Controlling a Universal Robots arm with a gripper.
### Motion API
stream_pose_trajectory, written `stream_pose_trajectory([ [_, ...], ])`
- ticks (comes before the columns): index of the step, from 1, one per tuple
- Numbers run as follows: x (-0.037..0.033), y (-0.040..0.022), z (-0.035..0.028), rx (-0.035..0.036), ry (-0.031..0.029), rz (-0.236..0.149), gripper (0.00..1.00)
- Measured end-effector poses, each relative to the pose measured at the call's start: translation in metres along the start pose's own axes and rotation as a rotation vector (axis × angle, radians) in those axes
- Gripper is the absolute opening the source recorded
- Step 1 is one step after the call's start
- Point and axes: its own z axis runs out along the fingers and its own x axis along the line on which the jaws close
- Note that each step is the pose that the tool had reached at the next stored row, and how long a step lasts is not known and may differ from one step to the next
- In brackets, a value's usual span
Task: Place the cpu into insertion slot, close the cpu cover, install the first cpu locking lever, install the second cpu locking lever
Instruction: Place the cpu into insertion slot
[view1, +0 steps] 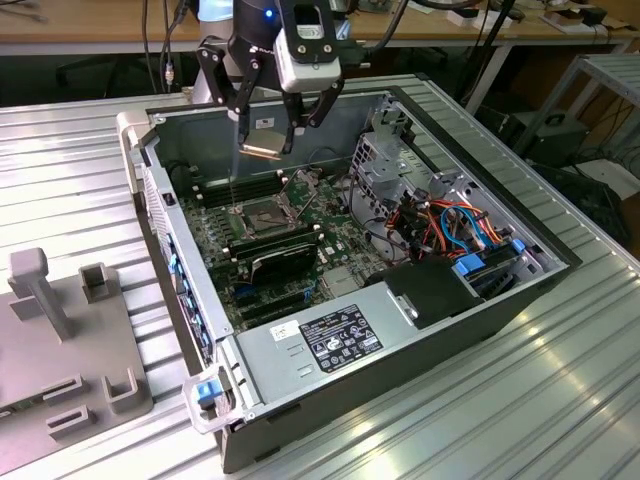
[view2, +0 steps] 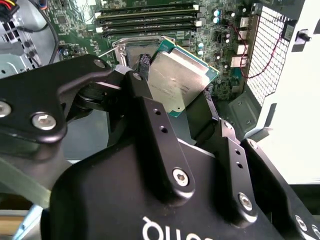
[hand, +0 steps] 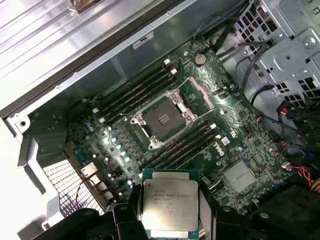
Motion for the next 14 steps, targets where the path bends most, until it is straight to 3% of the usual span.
stream_pose_trajectory([
  [4,0.0,0.0,0.0003,0.0019,-0.0035,0.083,0.55],
  [10,0.0,0.0,0.0006,0.0036,-0.0064,0.151,0.55],
  [14,0.0,0.0,0.0006,0.0038,-0.0068,0.161,0.55],
])
